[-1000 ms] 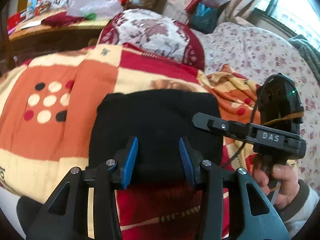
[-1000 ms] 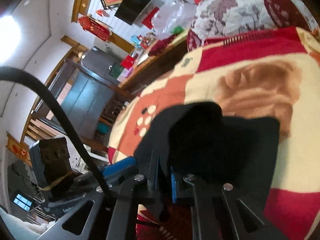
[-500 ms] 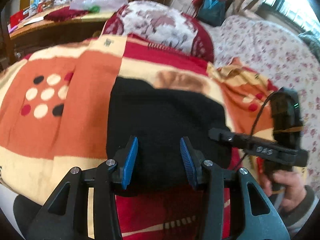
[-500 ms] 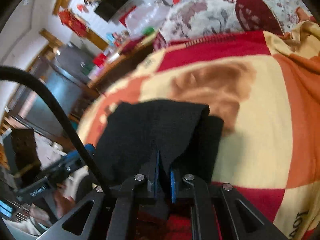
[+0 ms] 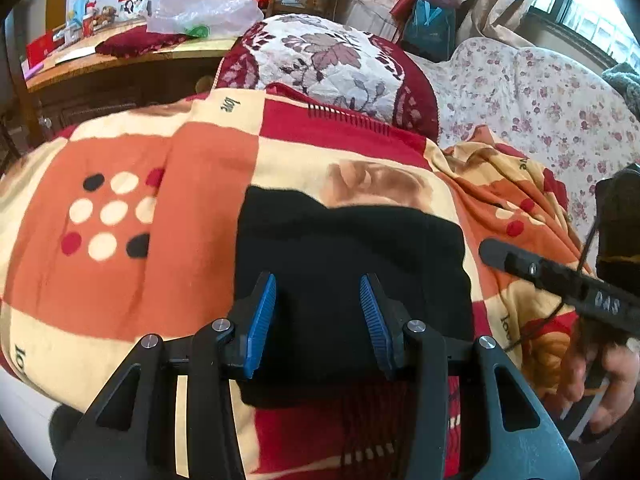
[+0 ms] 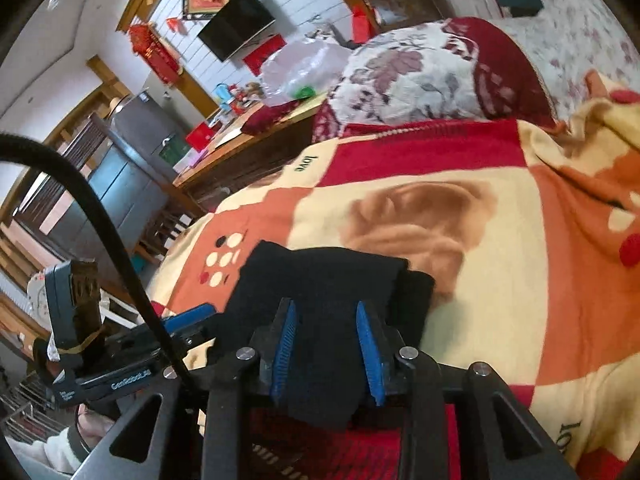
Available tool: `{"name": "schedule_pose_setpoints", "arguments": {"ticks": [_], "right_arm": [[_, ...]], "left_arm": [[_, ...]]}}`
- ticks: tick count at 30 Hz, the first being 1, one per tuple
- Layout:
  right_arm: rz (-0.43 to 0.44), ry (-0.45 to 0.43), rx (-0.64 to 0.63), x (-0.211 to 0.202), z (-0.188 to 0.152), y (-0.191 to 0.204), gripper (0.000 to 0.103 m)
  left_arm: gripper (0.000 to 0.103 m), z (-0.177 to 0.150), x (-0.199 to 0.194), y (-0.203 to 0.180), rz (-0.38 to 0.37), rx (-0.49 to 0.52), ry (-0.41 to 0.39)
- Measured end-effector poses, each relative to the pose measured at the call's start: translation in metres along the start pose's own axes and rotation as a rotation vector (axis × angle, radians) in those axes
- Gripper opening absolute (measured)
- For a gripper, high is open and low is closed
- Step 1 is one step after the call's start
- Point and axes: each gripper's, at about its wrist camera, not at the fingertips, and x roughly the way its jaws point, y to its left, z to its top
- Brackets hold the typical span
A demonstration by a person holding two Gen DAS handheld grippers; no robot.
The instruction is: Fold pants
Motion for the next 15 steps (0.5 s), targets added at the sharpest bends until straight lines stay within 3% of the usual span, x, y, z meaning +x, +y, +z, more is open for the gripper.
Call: {"name": "schedule_pose_setpoints", "arguments": {"ticks": [4, 6, 15], "right_arm": [[-0.027, 0.025, -0.068, 0.013, -0.002, 0.017, 0.033], [-0.046, 0.036, -0.093, 0.016, -0.004, 0.02, 0.042], [-0.07, 0.092, -0.16, 0.032, -0.017, 0.027, 0.042]], "left_arm": [[0.043, 0.017, 0.009, 0.006, 0.008, 0.008, 0.007], [0.043, 0.024, 0.014, 0.009, -0.007, -0.001, 0.016], [0.043, 0.041, 0.049, 0.015, 0.018, -0.007, 0.072]]}}
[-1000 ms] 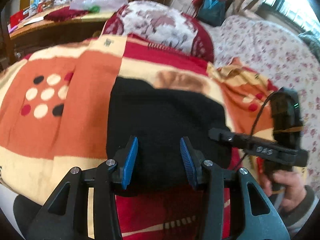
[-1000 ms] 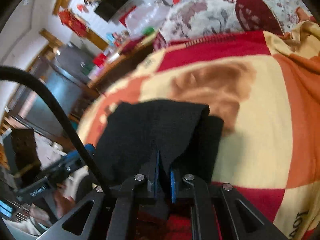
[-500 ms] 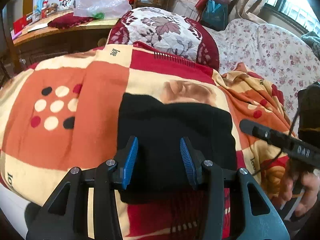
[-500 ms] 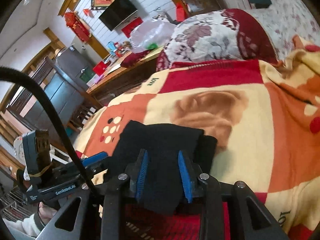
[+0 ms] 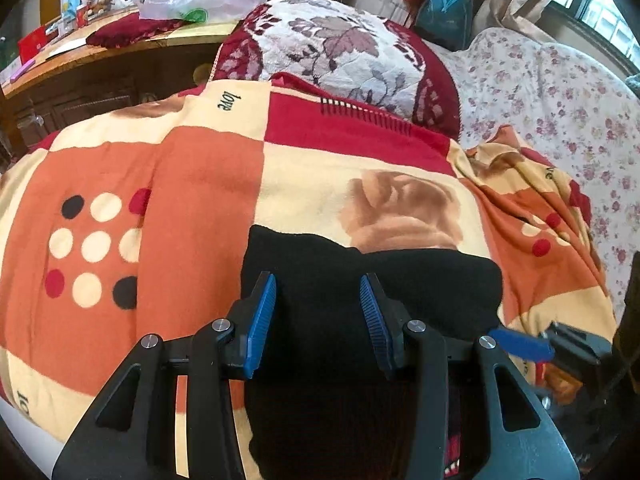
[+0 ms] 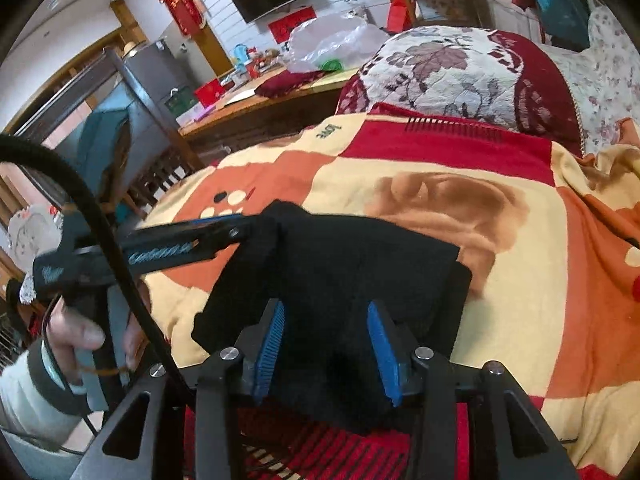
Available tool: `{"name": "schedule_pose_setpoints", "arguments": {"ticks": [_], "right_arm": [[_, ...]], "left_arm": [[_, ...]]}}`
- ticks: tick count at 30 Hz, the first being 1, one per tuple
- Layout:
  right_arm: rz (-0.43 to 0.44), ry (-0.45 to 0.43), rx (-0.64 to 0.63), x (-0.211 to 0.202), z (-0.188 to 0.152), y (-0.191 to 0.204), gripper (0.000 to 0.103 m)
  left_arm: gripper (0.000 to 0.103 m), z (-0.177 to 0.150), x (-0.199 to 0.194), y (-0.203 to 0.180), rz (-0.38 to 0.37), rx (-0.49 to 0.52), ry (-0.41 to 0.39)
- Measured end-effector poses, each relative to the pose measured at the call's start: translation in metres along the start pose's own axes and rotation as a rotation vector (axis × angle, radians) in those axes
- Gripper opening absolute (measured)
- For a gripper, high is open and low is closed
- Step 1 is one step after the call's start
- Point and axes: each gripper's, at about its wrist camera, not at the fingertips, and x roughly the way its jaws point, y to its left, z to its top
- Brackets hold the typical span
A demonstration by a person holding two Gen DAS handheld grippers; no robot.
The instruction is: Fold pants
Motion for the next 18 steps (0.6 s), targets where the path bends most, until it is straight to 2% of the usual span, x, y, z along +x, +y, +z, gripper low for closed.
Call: {"name": "schedule_pose_setpoints", "arguments": {"ticks": [7, 18], "right_arm": [[0.001, 0.05, 0.044, 0.015, -0.01, -0.012, 0.042], [0.017, 0.051, 0.072, 0.015, -0.014, -0.013, 0.043]], "left_arm": [[0.044, 0.002, 0.015, 0.0, 0.015, -0.006, 0.003], [0.044, -0.002, 0.01, -0.007, 0.051, 0.016, -0.036]]}}
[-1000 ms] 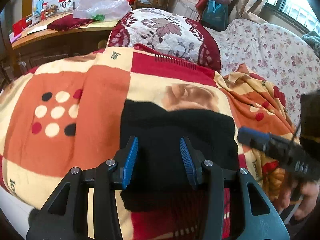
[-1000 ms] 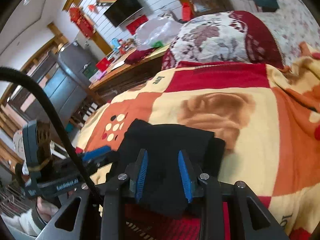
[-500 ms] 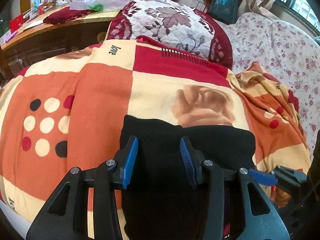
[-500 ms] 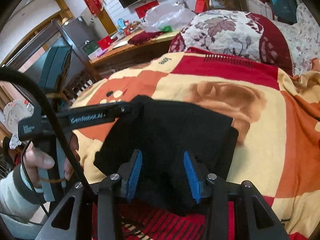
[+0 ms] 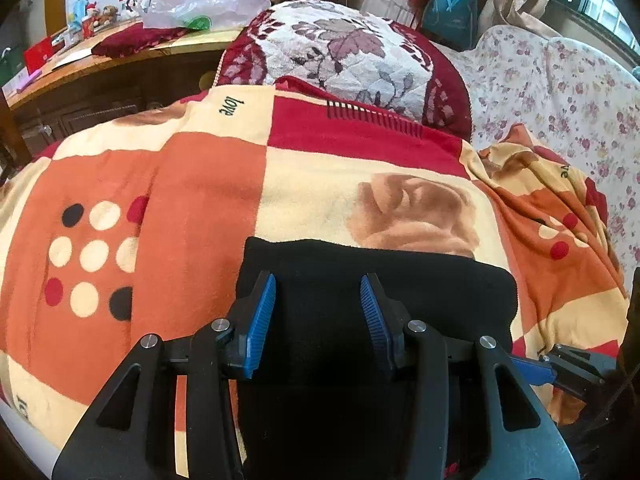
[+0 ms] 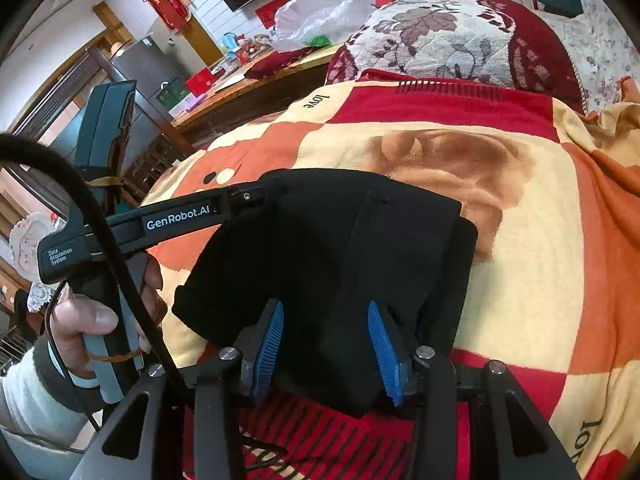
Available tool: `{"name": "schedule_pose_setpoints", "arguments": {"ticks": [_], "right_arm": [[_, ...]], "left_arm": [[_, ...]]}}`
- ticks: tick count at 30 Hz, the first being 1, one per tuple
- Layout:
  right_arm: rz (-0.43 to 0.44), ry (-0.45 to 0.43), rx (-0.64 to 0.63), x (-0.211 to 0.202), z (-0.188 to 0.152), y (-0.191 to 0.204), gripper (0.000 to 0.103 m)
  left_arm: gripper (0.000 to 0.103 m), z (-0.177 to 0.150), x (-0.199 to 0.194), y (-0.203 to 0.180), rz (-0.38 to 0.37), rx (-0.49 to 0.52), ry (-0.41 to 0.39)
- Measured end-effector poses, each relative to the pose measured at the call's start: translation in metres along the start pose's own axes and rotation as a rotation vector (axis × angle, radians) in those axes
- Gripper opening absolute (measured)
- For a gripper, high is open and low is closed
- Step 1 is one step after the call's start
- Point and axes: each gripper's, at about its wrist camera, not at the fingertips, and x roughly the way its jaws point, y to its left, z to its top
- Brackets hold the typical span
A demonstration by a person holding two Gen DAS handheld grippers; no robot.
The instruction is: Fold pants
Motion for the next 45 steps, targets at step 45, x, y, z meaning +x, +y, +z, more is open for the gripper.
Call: {"name": "schedule_pose_setpoints", "arguments": {"ticks": [45], "right_arm": [[-0.078, -0.088, 0.141, -0.031, -0.002, -0.015, 0.063]], "left_arm": [[0.044, -0.043, -0.037, -0.002, 0.031, -0.044, -0.018]]}}
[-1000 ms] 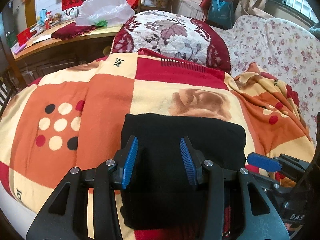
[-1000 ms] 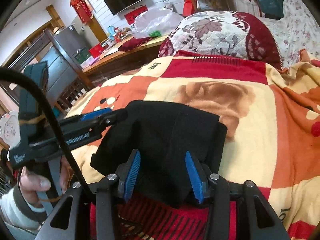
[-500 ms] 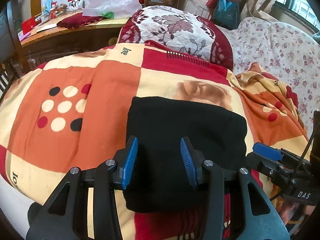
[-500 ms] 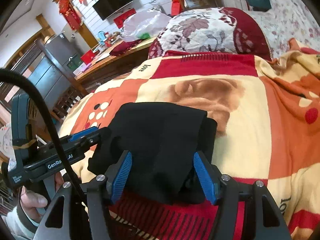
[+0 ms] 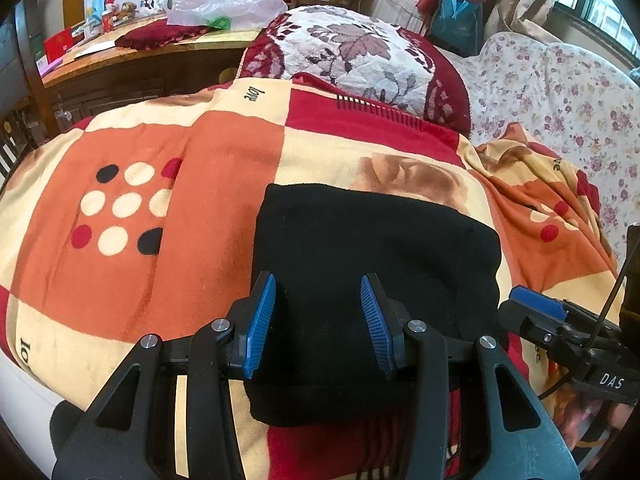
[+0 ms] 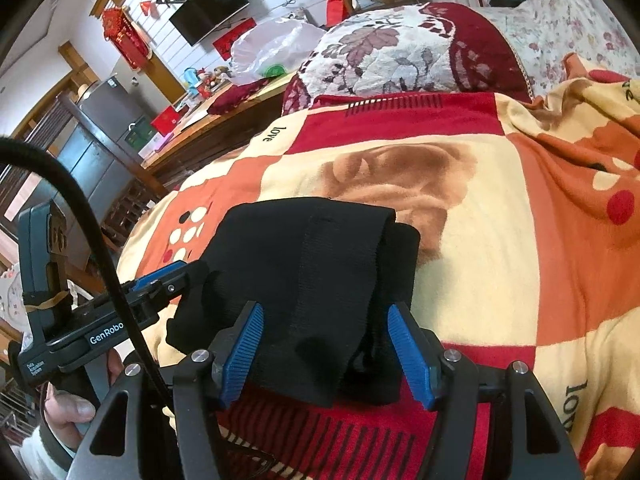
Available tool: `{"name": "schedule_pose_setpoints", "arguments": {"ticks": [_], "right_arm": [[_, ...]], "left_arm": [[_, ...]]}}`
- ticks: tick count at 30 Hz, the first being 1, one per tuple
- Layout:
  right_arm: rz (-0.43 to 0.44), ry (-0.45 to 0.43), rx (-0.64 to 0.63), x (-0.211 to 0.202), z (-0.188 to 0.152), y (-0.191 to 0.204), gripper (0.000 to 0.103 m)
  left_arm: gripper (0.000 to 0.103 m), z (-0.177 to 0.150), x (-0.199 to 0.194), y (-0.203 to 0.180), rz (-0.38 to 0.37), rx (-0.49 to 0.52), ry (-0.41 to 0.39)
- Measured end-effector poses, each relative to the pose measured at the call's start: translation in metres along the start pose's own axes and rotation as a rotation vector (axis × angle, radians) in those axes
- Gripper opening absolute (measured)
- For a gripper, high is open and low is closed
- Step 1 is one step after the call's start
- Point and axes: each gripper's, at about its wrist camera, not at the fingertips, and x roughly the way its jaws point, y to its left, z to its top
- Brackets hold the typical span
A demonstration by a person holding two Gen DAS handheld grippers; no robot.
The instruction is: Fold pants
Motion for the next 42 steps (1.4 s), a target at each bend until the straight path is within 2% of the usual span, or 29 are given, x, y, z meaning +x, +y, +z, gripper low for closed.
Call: {"name": "schedule_pose_setpoints", "arguments": {"ticks": [31, 33, 37, 42], "right_arm": [[-0.003, -0.019, 0.007, -0.0037, 0.0004, -0.0001, 0.064], [-0.006, -0.021, 0.008, -0.0041, 0.0001, 0.0004, 0.067], [-0.008, -0.023, 0.01, -0.004, 0.0002, 0.0008, 0.068], [-0.007, -0.02, -0.005, -0.004, 0.0012, -0.0003, 0.071]], "left_arm": [[0.044, -0.0034, 0.0054, -0.0014, 0.022, 0.022, -0.008], [0.044, -0.0028, 0.0055, -0.0012, 0.026, 0.023, -0.008], [0.044, -0.0034, 0.0039, -0.0027, 0.031, 0.028, -0.011], [0.044, -0.0011, -0.0027, 0.0014, 0.007, 0.03, -0.022]]}}
